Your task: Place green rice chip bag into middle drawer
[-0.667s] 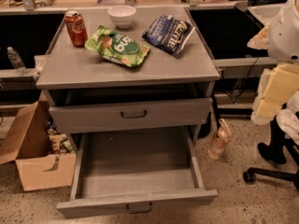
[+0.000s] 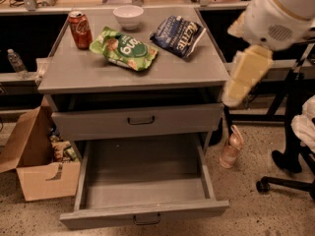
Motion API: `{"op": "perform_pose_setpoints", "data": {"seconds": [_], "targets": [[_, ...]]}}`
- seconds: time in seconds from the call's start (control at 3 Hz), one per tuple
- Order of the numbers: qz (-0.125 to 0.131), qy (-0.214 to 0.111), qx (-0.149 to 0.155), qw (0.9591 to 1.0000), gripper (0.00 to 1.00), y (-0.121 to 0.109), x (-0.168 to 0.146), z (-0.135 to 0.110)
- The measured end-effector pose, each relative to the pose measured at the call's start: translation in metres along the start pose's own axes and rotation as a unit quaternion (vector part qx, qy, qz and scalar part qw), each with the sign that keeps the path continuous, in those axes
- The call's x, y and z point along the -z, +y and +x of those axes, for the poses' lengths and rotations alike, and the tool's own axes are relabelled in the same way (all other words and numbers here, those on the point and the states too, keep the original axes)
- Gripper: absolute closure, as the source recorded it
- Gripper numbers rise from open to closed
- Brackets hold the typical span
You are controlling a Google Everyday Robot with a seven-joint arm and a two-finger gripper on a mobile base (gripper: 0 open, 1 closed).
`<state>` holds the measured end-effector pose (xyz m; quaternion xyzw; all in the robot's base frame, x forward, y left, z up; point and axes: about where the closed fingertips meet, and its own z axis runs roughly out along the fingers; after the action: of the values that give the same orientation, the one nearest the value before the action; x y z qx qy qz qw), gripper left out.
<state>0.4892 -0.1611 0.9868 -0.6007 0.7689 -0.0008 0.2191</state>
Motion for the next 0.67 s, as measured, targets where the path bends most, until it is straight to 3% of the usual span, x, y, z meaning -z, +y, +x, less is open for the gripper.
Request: {"op": "perform_pose_setpoints", "data": {"seconds": [0.33, 0.67], "targets": [[-0.016, -0.086, -0.016, 0.996, 0.0, -0.033, -0.026, -0.068], [-0.032, -0.147, -0.061, 0.9867, 0.0, -0.057, -0.061, -0.13]]}}
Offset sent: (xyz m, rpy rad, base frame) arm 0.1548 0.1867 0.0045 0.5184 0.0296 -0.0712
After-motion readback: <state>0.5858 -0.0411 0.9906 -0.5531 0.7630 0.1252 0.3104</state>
